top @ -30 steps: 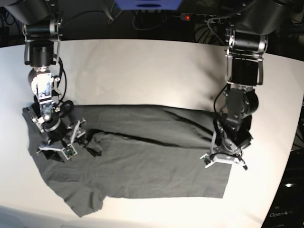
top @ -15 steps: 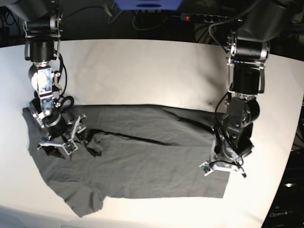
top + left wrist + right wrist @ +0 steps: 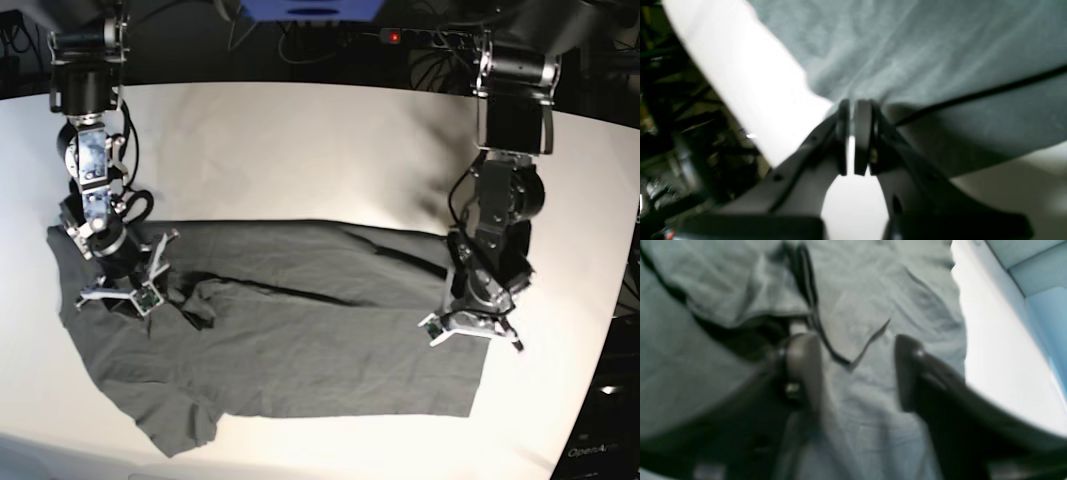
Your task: Fold the T-shirt properly
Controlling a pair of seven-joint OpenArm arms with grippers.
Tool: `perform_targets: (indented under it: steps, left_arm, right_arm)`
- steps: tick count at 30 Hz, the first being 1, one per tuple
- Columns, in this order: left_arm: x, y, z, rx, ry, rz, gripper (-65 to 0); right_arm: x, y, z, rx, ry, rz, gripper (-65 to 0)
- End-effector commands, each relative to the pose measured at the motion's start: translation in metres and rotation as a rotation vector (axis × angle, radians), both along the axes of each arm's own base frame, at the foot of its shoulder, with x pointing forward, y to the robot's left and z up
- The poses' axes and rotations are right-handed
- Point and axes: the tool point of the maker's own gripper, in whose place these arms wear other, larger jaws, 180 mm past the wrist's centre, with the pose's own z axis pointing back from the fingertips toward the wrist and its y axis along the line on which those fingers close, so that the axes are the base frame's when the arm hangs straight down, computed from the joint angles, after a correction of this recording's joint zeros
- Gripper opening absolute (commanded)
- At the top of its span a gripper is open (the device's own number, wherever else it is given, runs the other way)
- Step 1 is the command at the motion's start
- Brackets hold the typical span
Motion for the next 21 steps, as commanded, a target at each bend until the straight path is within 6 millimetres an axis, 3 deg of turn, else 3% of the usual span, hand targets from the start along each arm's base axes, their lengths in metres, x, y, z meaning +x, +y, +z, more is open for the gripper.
perform_targets:
  steps: [1, 5, 13, 21]
  left_arm:
    - [0.008, -0.003, 0.020, -0.003, -0.062, -0.002, -62.3]
    - [0.001, -0.010, 0.020, -0.014, -0.068, -0.007, -62.3]
    - [-0.016, -0.020, 0.000, -0.101, -0.017, -0.013, -62.3]
    - [-0.028, -0.022, -0.023, -0.118, 0.045, -0.008, -62.3]
  right_arm:
    - [0.011, -0.008, 0.020, -0.013, -0.060, 0.002, -49.5]
    - [0.011, -0.011, 0.021, -0.022, -0.060, 0.001, -65.0]
    - [0.011, -0.036, 0.027, -0.074, -0.058, -0.011, -64.7]
    - [0.008, -0.056, 0.012, -0.083, -0.012, -0.032, -64.7]
